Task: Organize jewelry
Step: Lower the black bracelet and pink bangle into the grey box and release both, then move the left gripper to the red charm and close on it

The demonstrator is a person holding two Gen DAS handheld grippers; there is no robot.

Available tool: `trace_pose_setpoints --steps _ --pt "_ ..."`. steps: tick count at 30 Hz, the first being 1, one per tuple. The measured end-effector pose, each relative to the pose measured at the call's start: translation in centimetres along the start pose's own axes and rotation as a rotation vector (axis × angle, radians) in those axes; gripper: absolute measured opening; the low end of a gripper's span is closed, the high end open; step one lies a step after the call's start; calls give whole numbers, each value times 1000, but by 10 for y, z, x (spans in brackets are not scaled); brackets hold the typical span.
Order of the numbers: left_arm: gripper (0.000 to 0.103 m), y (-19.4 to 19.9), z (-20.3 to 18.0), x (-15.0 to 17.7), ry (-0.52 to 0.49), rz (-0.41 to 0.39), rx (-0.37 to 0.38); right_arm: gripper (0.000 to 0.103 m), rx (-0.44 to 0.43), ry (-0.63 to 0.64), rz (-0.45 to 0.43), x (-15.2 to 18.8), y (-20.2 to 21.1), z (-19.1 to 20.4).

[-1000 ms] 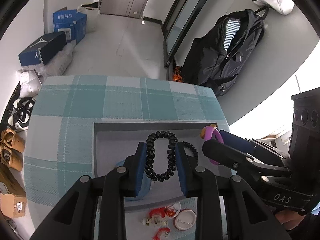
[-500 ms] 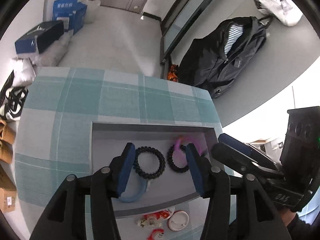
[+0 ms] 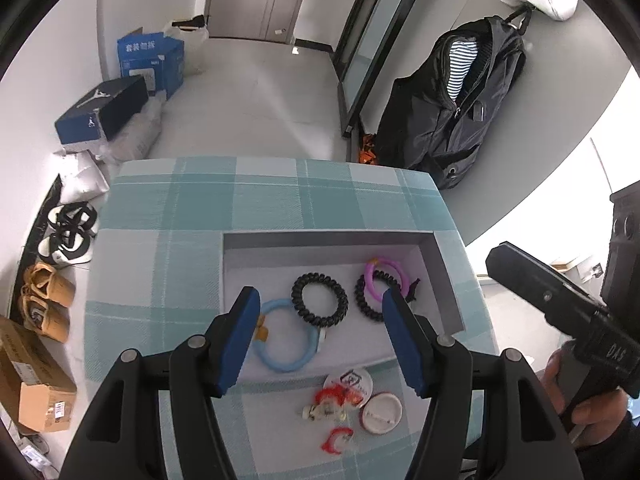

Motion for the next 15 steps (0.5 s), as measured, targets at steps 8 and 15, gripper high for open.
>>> trace_pose_setpoints --steps 8,15 --pt "71 13 2 28 12 -27 -28 101 8 15 -14 20 16 9" --pt "76 8 4 55 29 -10 -49 103 38 27 8 48 18 11"
Point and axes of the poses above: each gripper's, at about its wrist camera, not at the fingertips, and y roughly against the way its jaws point, z to its left, x to its underside, the point moved 2 cm from there along -y, roughly the way its jaws point, and after that the axes turned 15 degrees about z, right-handed, at the moved point
